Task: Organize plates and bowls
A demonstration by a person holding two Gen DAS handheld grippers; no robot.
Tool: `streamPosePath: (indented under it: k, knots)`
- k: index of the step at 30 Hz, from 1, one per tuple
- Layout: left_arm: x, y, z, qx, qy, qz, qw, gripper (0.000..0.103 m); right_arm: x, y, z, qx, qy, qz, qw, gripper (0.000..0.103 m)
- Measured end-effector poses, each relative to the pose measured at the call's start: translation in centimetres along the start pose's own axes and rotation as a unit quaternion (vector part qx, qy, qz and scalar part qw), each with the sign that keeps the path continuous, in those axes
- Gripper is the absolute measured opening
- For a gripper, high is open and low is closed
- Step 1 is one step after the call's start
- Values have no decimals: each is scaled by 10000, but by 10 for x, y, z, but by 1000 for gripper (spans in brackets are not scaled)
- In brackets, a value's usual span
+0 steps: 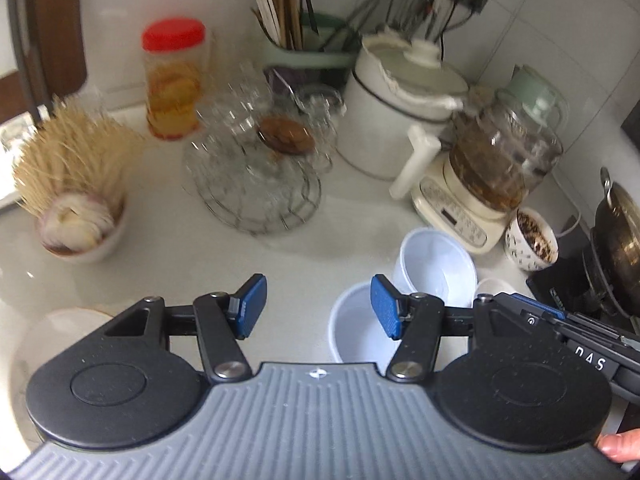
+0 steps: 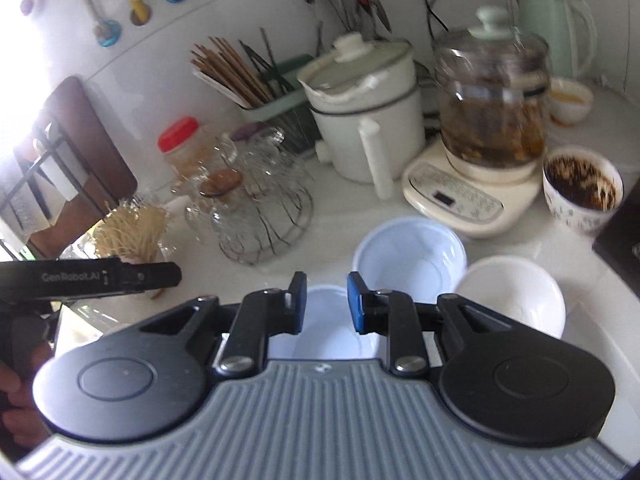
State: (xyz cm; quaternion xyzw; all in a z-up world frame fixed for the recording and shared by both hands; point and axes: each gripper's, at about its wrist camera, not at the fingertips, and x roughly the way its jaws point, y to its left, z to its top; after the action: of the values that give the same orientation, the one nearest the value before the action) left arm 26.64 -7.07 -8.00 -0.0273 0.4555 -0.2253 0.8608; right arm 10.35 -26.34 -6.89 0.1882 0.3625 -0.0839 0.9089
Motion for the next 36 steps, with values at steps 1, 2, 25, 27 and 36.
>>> streamPosePath:
  k: [1, 2, 25, 27, 36]
  knots:
    - [6, -4, -1, 16, 60, -1, 10000, 63, 2, -6, -2, 77, 64, -8, 9999, 26]
    - [12, -8, -3, 40, 115, -6, 9999, 63, 3, -12, -3, 158, 127, -3, 9998, 26]
    - [93, -25, -27, 22, 874, 6, 9962, 47, 61, -75, -28, 1520, 1323, 971, 9747, 47]
    - [98, -21, -30, -131, 937, -3, 9955, 41, 69, -74, -28, 1465, 1417, 1029, 9736, 46]
    - [110, -12, -38, -333, 1041, 121, 9939, 18, 93, -72, -32, 1330, 1587, 1191, 9711, 28]
